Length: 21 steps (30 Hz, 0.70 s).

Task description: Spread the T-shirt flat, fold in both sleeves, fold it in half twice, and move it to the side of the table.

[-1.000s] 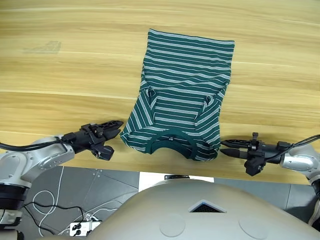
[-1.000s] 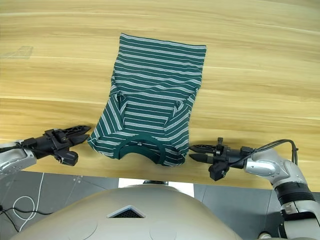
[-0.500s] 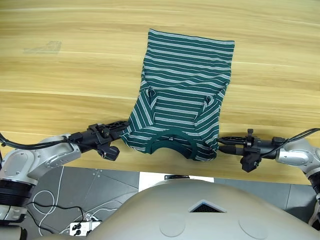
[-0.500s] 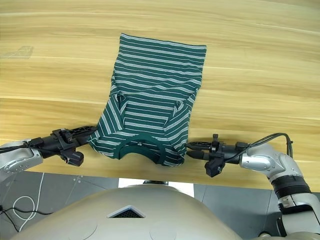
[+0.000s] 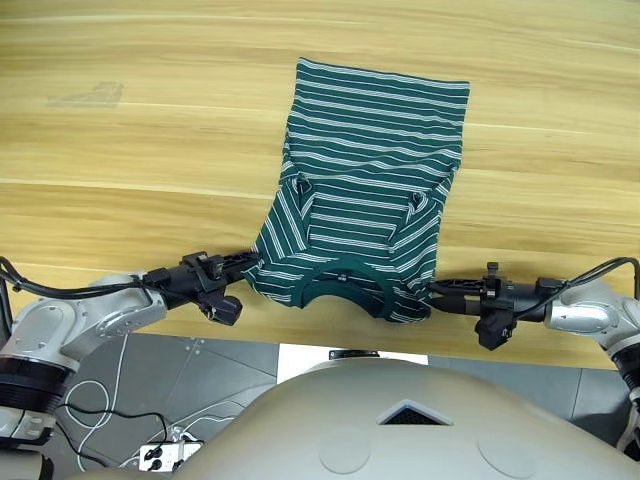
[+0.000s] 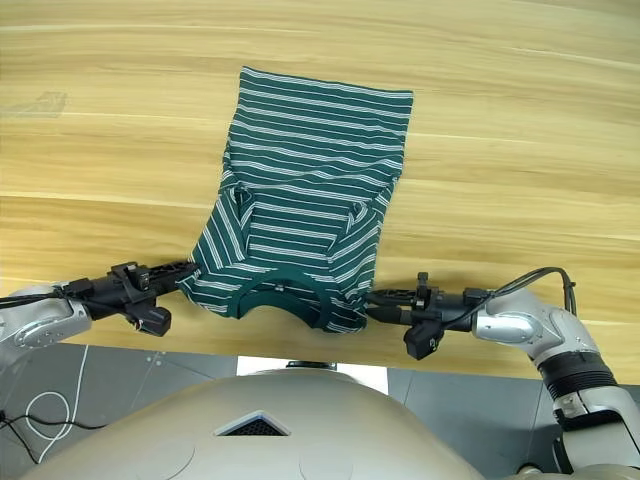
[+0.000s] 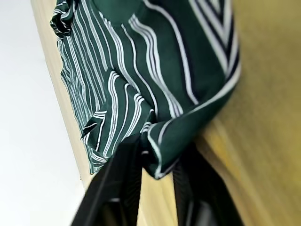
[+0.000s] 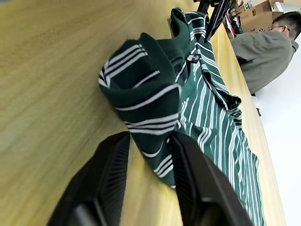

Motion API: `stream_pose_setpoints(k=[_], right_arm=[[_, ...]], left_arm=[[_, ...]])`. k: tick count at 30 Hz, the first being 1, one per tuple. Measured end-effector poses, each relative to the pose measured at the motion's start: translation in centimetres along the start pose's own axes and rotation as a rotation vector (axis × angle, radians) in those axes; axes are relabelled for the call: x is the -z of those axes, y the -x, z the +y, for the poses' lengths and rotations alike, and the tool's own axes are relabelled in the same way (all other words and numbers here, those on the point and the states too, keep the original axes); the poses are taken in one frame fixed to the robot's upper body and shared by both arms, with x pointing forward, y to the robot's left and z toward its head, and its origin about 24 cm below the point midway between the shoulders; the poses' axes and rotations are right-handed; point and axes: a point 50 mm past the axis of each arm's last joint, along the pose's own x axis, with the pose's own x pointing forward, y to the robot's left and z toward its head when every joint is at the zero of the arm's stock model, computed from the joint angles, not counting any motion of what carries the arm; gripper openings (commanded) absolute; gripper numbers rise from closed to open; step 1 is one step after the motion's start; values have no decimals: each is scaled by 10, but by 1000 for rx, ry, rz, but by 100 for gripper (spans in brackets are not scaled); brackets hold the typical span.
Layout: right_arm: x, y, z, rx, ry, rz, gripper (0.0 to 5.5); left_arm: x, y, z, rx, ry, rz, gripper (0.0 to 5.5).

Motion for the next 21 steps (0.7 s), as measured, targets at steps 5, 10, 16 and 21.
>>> stream_pose_setpoints(k=[5, 10, 16, 21], right_arm=[[1, -1, 2, -22, -3, 11, 3], [1, -2, 3, -27, -7, 10, 3], [2, -4, 3, -7, -46, 17, 3], [6, -4, -3, 54, -122, 54, 3]], left_arm=[[-2, -2, -2, 10, 7, -4, 0], [-2, -2, -2, 10, 6, -3, 0], [-7, -6, -2, -12, 55, -22, 0], [-23, -4, -2, -8, 170, -64, 0]])
